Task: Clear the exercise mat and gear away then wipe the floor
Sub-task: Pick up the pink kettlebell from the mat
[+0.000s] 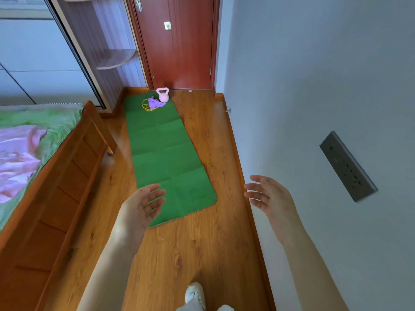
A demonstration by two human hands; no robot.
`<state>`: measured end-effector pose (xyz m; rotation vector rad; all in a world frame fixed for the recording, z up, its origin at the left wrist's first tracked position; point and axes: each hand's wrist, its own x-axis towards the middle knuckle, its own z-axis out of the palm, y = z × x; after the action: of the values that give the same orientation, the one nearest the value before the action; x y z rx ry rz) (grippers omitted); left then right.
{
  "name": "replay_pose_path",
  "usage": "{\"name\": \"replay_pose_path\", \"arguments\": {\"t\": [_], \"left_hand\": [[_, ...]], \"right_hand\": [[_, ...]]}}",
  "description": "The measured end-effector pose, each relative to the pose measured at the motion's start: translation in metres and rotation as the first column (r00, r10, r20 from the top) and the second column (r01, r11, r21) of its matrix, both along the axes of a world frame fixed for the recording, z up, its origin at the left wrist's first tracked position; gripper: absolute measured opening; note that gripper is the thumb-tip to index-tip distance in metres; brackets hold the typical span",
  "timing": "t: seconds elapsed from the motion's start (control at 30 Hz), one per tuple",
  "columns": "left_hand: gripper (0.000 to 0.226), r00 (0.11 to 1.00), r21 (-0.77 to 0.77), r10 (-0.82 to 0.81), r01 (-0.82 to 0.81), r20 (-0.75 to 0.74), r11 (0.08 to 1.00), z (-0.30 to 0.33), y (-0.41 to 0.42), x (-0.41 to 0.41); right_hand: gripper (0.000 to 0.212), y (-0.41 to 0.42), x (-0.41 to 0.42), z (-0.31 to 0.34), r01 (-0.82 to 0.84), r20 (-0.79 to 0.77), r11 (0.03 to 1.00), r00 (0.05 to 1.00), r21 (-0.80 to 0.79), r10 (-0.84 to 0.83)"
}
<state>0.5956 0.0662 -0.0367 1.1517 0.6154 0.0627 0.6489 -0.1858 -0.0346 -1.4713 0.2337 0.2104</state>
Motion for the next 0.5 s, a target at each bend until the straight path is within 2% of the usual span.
{"name": "replay_pose_path", "arguments": {"t": [0.27, 0.5], "left_hand": [[0.026, 0.997, 0.014, -0.072, 0.072, -0.040, 0.997, -0.006, 0.025, 0.107], [0.026, 0.997, 0.007, -0.039, 0.039, -0.061, 0.999, -0.017, 0.027, 0.191]], "right_hand": [[0.022, 0.027, 0.089, -0.004, 0.032, -0.049, 0.999, 0.998, -0.017, -0.033], [0.022, 0.034, 0.182, -0.008, -0.022, -0.051, 0.999, 0.999, -0.032, 0.020]]}}
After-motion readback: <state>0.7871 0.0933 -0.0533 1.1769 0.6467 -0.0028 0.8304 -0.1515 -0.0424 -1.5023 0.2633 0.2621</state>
